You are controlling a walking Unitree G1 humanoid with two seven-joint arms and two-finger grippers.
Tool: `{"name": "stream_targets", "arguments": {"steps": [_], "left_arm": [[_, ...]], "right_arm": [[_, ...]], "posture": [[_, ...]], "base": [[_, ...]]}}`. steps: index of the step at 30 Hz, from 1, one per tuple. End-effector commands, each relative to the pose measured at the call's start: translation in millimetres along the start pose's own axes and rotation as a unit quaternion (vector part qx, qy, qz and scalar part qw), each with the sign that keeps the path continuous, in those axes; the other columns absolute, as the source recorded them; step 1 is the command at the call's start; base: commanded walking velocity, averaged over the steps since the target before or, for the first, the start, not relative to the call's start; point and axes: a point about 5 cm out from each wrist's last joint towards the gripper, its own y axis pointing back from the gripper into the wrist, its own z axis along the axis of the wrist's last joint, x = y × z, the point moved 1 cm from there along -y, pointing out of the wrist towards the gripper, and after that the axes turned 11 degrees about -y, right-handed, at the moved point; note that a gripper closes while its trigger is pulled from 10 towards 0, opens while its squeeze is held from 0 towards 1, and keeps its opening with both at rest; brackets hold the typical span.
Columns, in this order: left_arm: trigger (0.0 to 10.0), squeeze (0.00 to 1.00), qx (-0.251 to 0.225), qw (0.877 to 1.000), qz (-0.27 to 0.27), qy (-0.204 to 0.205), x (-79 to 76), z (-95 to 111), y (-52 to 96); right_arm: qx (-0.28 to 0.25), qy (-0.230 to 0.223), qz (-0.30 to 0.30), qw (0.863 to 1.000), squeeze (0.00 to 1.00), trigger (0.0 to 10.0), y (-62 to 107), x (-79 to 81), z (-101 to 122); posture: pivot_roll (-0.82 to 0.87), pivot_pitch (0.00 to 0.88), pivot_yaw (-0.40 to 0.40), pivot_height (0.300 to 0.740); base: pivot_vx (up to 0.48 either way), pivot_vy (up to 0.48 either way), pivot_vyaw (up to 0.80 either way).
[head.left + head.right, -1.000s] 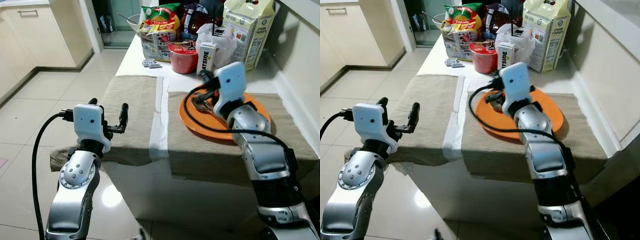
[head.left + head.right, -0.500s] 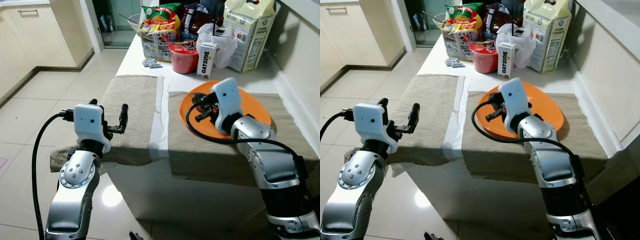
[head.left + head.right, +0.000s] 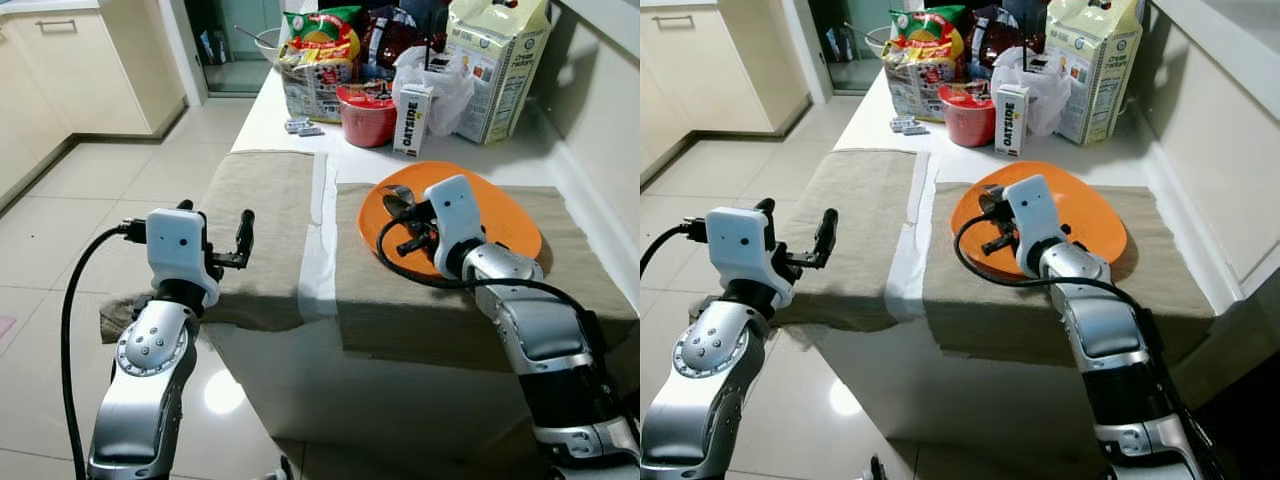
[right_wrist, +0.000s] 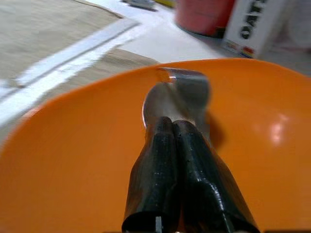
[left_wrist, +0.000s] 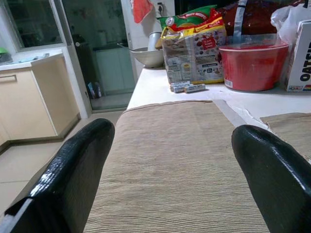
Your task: Setting the table
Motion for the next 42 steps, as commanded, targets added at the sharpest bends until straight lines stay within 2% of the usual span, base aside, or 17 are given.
{"name": "stream_targets", "arguments": {"steps": [1, 13, 18, 29, 38, 42], "left_arm": [[10.0, 0.00, -0.009, 1.000, 0.005, -0.007, 4.4, 6, 0.6], [10.0, 0.00, -0.006, 1.000, 0.002, -0.011, 4.8, 6, 1.0], [10.0, 0.00, -0.005, 1.000, 0.001, -0.012, 4.9, 6, 1.0], [10.0, 0.00, -0.004, 1.000, 0.000, -0.015, 5.3, 6, -0.5], [10.0, 0.00, -0.007, 1.000, 0.000, -0.018, 6.4, 6, -2.5], [10.0, 0.00, -0.010, 1.000, 0.000, -0.021, 6.7, 7, -3.4]], "right_arm": [[-0.014, 0.006, -0.013, 1.000, 0.00, 10.0, -1.7, -4.0, 8], [-0.031, 0.043, -0.040, 0.998, 0.00, 10.0, -9.4, -11.3, 11], [-0.046, 0.068, -0.072, 0.994, 0.00, 10.0, -12.9, -22.3, 14], [-0.059, 0.082, -0.108, 0.989, 0.00, 10.0, -15.4, -33.7, 13], [-0.082, 0.091, -0.161, 0.979, 0.00, 10.0, -14.5, -49.2, 17], [-0.108, 0.098, -0.198, 0.969, 0.00, 10.0, -12.6, -58.7, 25]], "posture": [[-0.09, 0.023, 0.093, 0.740], [-0.09, 0.033, 0.099, 0.740], [-0.09, 0.036, 0.101, 0.740], [-0.09, 0.034, 0.104, 0.740], [-0.09, 0.020, 0.107, 0.740], [-0.09, 0.013, 0.108, 0.740]], "base": [[0.000, 0.000, 0.00], [0.000, 0.000, 0.00], [0.000, 0.000, 0.00], [0.000, 0.000, 0.00], [0.000, 0.000, 0.00], [0.000, 0.000, 0.00]]}}
